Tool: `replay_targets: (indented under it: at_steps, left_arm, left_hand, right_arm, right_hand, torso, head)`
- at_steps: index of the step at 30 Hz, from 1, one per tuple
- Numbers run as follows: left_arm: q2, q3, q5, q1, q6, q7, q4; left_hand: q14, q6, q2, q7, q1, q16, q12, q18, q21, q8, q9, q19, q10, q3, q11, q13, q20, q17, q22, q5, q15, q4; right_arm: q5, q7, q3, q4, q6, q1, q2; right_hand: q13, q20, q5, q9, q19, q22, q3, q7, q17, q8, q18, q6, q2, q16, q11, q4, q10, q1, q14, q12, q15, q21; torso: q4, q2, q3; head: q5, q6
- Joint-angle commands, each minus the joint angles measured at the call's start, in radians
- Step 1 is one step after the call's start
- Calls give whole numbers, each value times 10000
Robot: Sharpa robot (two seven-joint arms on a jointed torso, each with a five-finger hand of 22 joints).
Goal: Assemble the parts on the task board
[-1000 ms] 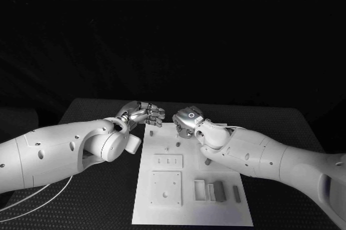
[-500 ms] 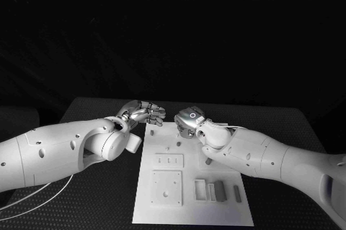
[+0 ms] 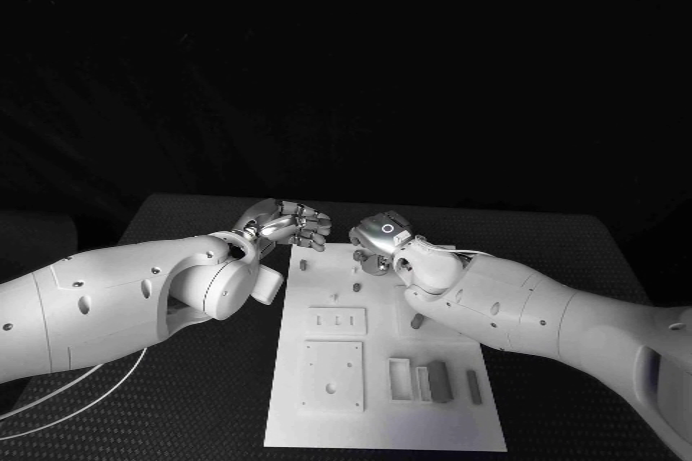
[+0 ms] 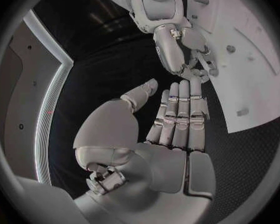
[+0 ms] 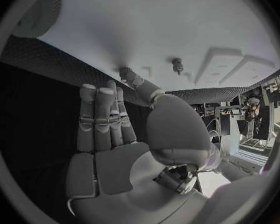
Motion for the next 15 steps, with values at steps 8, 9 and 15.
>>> replay_targets:
  at_steps: [8,9,15]
  left_arm:
    - [-41,10,53,25,-66,117,34]
    - [-51,10,54,25,-70,117,32]
    - [-130,12,55,29,-73,133,32]
  left_hand:
    - [59,-78,-39,4,-42,-50,-79,123,-68,-74,-12,-29,-37,9,22,13,12,23,14,-35,17,24]
    - [59,-79,-40,4,-42,-51,-81,123,-69,-75,-12,-29,-37,9,23,13,12,23,14,-35,17,23]
    - [61,-83,-44,4,-40,-54,-87,123,-70,-77,-13,-30,-40,9,24,14,11,26,16,-35,17,21]
  right_arm:
    - [714,161,-3,56,-414,24,-120]
    - [720,170,-3,93,-450,29,-151]
    - [1050,247,37,848,-691,195,-673]
  right_hand:
    - [-164,26,23,-84,-37,181,-95,305,-67,-328,458,-654,-542,102,205,66,-549,-161,19,-171,214,90]
    - [-169,26,23,-80,-29,180,-92,308,-69,-329,460,-659,-564,112,209,75,-559,-173,26,-165,218,96]
    - [-183,21,23,-51,11,175,-54,302,-81,-306,474,-645,-635,156,211,114,-568,-203,56,-136,221,122]
  torso:
    - [2,-5,-1]
    - [-1,-6,-2]
    - [-16,-6,4]
  head:
    - [-21,-30]
    - [-24,-29]
    - [-78,30]
